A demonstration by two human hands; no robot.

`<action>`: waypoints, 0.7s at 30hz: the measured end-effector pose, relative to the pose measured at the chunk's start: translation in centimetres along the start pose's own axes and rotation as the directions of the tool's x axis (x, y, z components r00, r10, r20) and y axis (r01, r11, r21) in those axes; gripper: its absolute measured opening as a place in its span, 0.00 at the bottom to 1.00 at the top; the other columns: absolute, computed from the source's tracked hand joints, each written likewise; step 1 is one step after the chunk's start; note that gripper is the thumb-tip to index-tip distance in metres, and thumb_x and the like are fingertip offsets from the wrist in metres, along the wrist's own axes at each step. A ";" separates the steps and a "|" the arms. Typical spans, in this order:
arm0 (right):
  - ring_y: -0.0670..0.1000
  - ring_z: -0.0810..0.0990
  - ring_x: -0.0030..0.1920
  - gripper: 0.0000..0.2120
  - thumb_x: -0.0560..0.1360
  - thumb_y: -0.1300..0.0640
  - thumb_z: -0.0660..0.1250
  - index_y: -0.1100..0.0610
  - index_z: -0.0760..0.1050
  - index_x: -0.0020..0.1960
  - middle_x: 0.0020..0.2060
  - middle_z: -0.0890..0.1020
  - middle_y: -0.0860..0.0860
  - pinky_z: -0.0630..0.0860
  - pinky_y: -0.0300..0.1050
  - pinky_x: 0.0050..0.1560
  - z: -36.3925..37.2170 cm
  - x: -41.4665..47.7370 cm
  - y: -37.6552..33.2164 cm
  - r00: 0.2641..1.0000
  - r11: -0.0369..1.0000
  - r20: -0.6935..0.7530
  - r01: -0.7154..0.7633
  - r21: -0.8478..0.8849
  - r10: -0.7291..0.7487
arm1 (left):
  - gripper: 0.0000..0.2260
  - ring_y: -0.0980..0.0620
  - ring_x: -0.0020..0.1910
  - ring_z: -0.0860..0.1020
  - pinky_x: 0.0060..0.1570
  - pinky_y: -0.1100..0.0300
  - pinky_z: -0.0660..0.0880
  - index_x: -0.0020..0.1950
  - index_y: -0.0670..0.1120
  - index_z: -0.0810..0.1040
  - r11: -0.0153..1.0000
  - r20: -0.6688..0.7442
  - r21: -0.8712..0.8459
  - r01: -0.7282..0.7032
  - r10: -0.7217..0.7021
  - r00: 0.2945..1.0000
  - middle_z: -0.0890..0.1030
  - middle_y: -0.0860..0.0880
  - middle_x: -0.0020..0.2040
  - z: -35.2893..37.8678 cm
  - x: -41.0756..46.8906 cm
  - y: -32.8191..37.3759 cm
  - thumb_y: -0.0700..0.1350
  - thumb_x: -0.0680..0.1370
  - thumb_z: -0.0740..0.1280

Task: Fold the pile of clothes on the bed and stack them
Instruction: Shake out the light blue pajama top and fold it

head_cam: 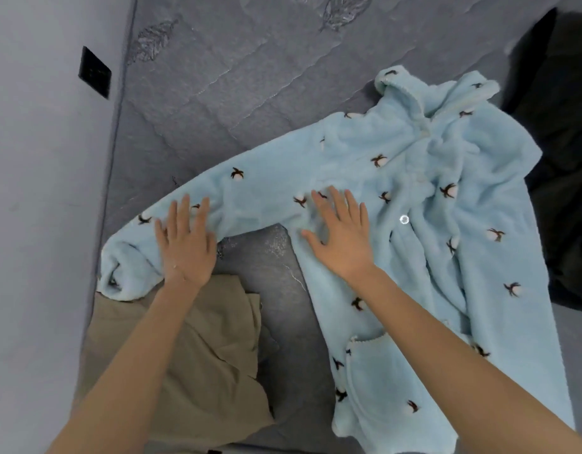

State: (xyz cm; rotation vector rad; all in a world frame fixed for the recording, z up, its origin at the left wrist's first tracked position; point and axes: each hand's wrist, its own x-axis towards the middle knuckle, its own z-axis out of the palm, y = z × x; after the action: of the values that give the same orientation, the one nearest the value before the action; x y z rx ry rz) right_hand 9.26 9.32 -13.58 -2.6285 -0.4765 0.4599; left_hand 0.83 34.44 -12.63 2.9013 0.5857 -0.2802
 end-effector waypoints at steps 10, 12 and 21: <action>0.58 0.47 0.77 0.35 0.76 0.40 0.62 0.47 0.51 0.78 0.78 0.53 0.54 0.44 0.58 0.75 -9.6 -4.2 15.2 0.938 0.944 -0.122 -0.316 0.093 0.325 | 0.26 0.44 0.77 0.48 0.74 0.42 0.44 0.78 0.52 0.50 0.934 0.138 -0.052 -0.352 0.356 0.924 0.51 0.46 0.79 2.8 0.7 21.0 0.50 0.82 0.55; 0.60 0.49 0.77 0.35 0.76 0.44 0.65 0.50 0.53 0.78 0.77 0.54 0.56 0.47 0.59 0.75 -10.6 -5.2 17.8 0.930 0.939 -0.138 -0.331 0.095 0.341 | 0.25 0.44 0.77 0.50 0.74 0.43 0.44 0.78 0.51 0.50 0.918 0.147 -0.054 -0.394 0.397 0.906 0.52 0.46 0.78 3.2 0.7 24.2 0.50 0.82 0.53; 0.56 0.73 0.53 0.22 0.74 0.53 0.71 0.62 0.69 0.62 0.54 0.73 0.57 0.71 0.49 0.53 -12.2 -6.9 24.0 0.861 0.830 -0.089 -0.447 0.334 0.500 | 0.27 0.42 0.75 0.59 0.72 0.41 0.54 0.77 0.49 0.58 0.851 0.156 -0.090 -0.518 0.526 0.836 0.60 0.44 0.76 4.5 0.3 34.7 0.55 0.78 0.47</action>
State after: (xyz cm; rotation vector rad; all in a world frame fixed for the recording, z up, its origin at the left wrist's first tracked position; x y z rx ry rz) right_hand 13.95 -18.05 -12.52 -2.4332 0.3040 0.4076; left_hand 14.25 2.18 -12.63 2.8084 -0.2367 -0.4267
